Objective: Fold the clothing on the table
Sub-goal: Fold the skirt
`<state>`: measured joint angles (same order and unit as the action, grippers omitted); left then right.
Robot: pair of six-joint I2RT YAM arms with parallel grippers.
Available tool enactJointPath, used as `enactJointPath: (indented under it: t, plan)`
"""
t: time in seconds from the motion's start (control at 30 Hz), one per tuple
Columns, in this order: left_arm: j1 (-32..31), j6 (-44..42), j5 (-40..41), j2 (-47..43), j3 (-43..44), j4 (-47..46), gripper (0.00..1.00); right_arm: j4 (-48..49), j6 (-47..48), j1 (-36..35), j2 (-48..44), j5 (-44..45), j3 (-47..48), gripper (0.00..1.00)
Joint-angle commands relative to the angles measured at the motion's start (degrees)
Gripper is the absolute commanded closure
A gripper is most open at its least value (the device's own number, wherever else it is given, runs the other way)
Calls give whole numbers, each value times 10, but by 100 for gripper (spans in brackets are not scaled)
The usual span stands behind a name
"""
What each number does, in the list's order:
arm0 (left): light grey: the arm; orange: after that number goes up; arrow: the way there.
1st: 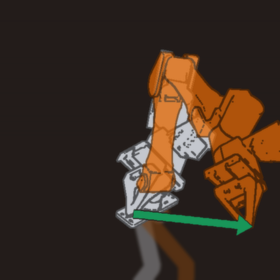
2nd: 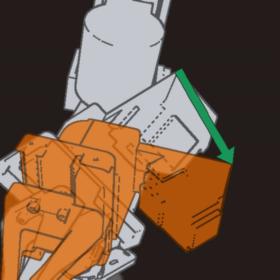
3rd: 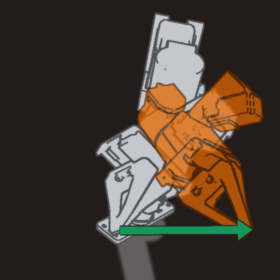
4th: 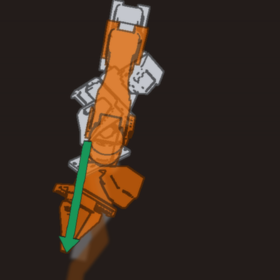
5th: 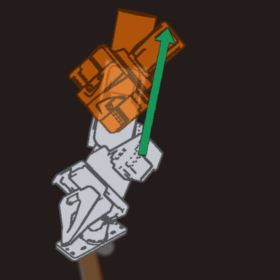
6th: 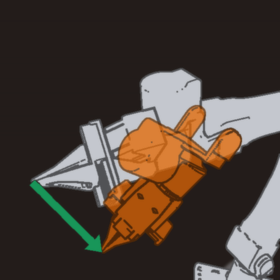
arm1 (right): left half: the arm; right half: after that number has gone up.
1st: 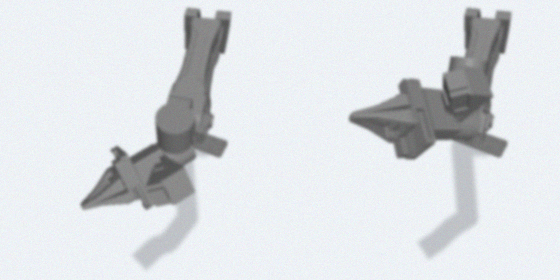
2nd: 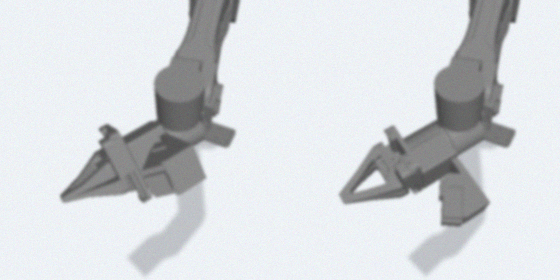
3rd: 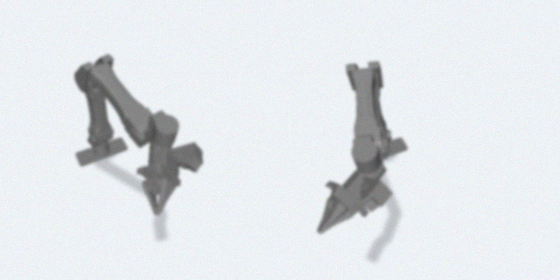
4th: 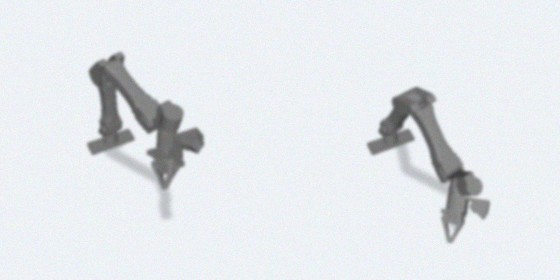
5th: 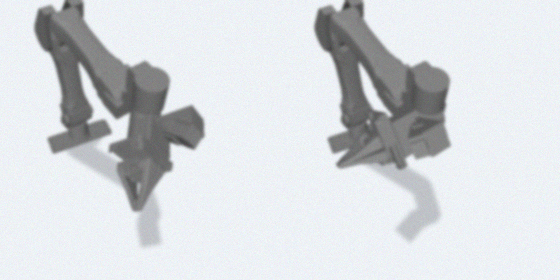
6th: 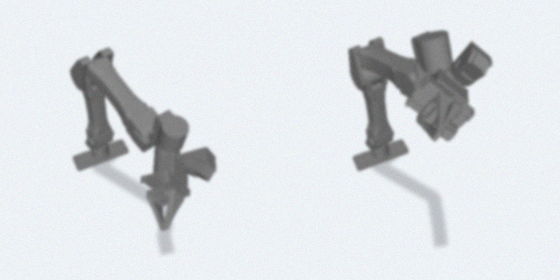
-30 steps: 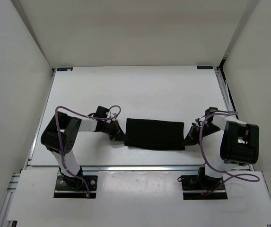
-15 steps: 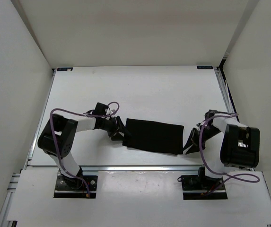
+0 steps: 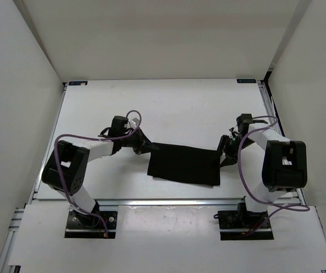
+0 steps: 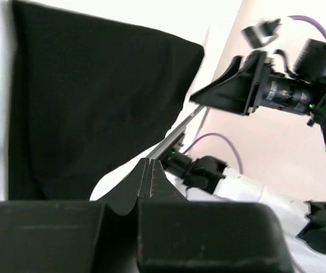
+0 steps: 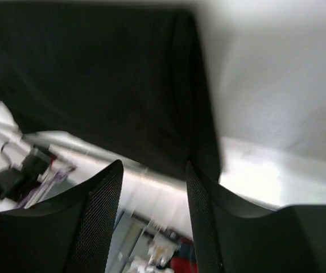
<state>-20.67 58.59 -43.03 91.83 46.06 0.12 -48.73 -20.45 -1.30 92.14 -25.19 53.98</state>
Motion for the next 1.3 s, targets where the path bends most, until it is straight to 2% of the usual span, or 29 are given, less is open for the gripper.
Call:
enactJointPath:
  t: [0.0, 0.03, 0.13, 0.2, 0.3, 0.43, 0.67, 0.87, 1.13, 1.27]
  plan:
    - [-12, 100, -28, 31, -33, -159, 100, 56, 6, -1, 25, 62, 51, 46]
    - [-15, 94, -22, 43, -28, -154, 100, 51, 15, -1, 32, 79, 66, 45]
    - [-25, 32, 35, 49, 10, -54, 100, 31, 29, 4, 48, 106, 90, 46]
    - [-32, -26, 108, 38, 38, 34, 100, 26, 35, 2, 51, 121, 93, 45]
    - [-40, -77, 184, 23, 66, 108, 100, 32, 38, 7, 41, 111, 62, 45]
    - [-44, -120, 239, 26, 80, 170, 100, 59, 40, 12, 34, 91, 8, 44]
    - [-48, -140, 262, 43, 44, 157, 100, 87, 30, 12, 30, 59, -33, 45]
    - [-56, -169, 304, 65, 47, 183, 100, 92, 23, 6, 17, 34, -41, 45]
    - [-56, -181, 299, 79, 46, 182, 100, 96, 16, -6, -9, 59, -75, 45]
    - [-57, -185, 292, 84, 49, 183, 100, 136, 3, -4, -12, 16, -111, 49]
